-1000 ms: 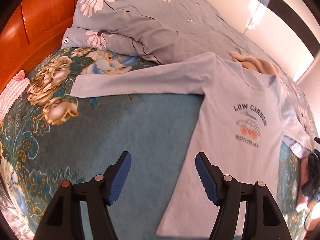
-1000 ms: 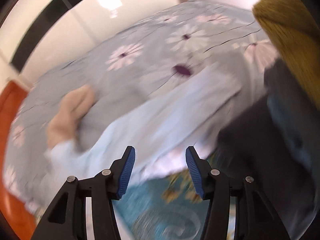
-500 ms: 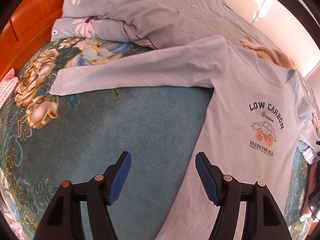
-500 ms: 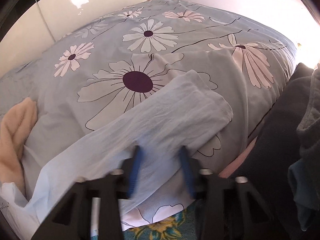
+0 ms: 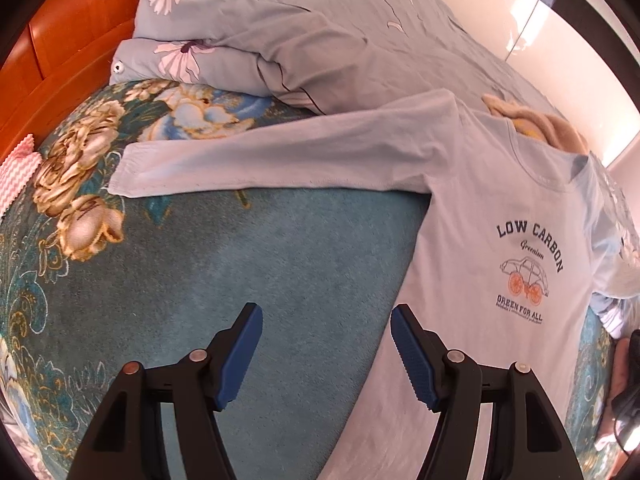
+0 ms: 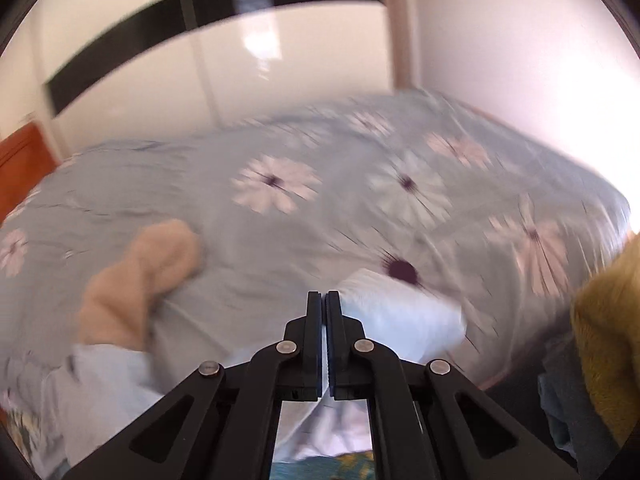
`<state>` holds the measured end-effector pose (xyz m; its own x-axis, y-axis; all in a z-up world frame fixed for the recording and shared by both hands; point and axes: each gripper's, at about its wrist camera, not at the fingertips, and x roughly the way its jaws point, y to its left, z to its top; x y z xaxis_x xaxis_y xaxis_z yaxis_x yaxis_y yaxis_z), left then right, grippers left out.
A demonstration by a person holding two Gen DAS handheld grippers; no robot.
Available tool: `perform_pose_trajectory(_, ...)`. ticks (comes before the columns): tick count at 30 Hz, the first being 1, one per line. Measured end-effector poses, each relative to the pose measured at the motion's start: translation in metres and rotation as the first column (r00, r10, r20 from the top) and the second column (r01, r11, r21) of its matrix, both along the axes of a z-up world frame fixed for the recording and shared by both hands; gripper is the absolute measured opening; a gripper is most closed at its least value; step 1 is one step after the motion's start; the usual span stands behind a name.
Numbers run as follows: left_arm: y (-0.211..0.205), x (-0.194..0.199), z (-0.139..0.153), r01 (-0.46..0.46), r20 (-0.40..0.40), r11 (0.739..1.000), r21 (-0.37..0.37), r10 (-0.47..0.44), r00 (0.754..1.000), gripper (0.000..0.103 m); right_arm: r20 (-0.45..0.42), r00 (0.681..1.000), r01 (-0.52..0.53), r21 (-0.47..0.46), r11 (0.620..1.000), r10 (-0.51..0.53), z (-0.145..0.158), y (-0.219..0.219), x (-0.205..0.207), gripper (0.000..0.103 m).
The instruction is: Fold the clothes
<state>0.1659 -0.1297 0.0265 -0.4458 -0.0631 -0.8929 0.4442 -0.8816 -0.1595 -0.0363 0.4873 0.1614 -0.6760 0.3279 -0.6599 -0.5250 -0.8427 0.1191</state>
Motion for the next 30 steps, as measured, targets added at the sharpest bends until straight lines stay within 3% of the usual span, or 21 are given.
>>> perform_pose_trajectory(3,-0.004,0.001,0.003,-0.008,-0.016,1.000,0.007,0.009,1.000,0.070,-0.086,0.981,-0.167,0.102,0.981,0.175,0.038,-0.064,-0.014,0.001)
perform_pose_trajectory(7,-0.009,0.002,0.002,-0.018,-0.024,1.000,0.020,0.019,1.000,0.070,-0.079,0.879,-0.447,0.213,0.869,0.471,0.047,-0.176,-0.036,0.001)
perform_pose_trajectory(10,-0.013,0.003,0.001,-0.028,-0.029,0.999,0.030,0.029,0.999,0.070,0.019,0.806,-0.579,0.230,0.782,0.591,0.012,-0.244,-0.053,0.001)
perform_pose_trajectory(14,-0.019,0.004,-0.004,-0.042,-0.028,0.998,0.050,0.044,0.999,0.070,0.204,0.697,-0.716,0.142,0.684,0.688,-0.063,-0.312,-0.071,0.001)
perform_pose_trajectory(16,-0.022,0.003,-0.006,-0.048,-0.029,0.997,0.067,0.050,0.998,0.070,0.268,0.669,-0.735,0.099,0.670,0.694,-0.094,-0.327,-0.075,0.001)
perform_pose_trajectory(19,-0.023,-0.003,-0.008,-0.047,-0.037,0.994,0.096,0.051,0.998,0.070,0.313,0.653,-0.737,0.055,0.674,0.689,-0.119,-0.333,-0.074,0.002)
perform_pose_trajectory(25,-0.012,-0.041,-0.006,0.006,-0.114,0.974,0.228,0.021,0.993,0.070,0.304,0.626,-0.756,0.010,0.655,0.718,-0.116,-0.325,-0.068,0.002)
perform_pose_trajectory(27,-0.001,-0.062,-0.003,0.040,-0.147,0.960,0.277,0.002,0.989,0.070,0.284,0.614,-0.762,-0.030,0.647,0.736,-0.111,-0.319,-0.065,0.008)
perform_pose_trajectory(29,0.014,-0.086,0.001,0.083,-0.174,0.949,0.304,-0.030,0.984,0.070,0.260,0.605,-0.765,-0.070,0.640,0.752,-0.107,-0.313,-0.057,0.032)
perform_pose_trajectory(30,0.022,-0.097,0.003,0.107,-0.189,0.944,0.312,-0.049,0.981,0.070,0.244,0.607,-0.764,-0.082,0.640,0.757,-0.105,-0.309,-0.052,0.032)
